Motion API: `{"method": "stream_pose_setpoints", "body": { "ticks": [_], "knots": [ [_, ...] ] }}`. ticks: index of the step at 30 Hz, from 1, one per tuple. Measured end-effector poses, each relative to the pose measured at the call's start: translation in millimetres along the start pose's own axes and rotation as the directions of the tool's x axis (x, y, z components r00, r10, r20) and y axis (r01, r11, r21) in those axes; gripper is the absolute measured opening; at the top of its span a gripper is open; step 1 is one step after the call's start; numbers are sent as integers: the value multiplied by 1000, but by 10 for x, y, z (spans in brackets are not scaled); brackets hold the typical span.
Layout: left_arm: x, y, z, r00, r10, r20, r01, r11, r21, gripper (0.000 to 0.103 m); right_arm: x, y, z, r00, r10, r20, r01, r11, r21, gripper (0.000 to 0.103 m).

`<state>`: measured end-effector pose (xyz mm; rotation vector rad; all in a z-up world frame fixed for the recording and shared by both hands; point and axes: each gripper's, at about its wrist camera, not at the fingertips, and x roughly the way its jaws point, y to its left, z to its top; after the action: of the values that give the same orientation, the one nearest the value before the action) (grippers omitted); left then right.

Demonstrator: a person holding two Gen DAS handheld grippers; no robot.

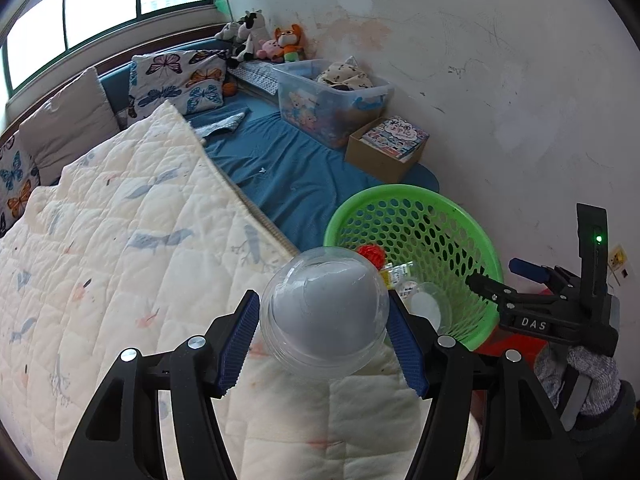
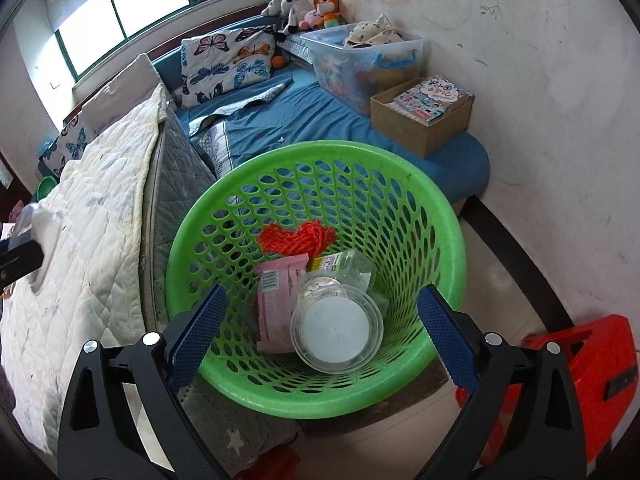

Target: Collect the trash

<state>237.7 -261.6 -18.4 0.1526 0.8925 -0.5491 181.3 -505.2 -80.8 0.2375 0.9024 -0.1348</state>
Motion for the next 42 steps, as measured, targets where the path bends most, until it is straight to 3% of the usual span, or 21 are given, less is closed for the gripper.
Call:
{"method": "stream_pose_setpoints", "body": {
  "ticks": [17,20,31,42],
  "knots": [
    [596,-455,143,996,-36,-78,41,997,62,62,-195,-14,-184,999,27,17,-27,1000,-16,95],
    [634,-488,130,997,-30,-69,34,997,67,71,-195,10,-218,999,34,14,-34,999,-14,95],
    [333,-271,-18,1000,-3,-12,3,999,53,86,-289,223,-280,998,65,21,-65,997,-31,95],
    [-201,198,-322,996,65,56,-63,998,-30,92,-480,671,-333,993,108,41,-104,991,-88,95]
  ]
}}
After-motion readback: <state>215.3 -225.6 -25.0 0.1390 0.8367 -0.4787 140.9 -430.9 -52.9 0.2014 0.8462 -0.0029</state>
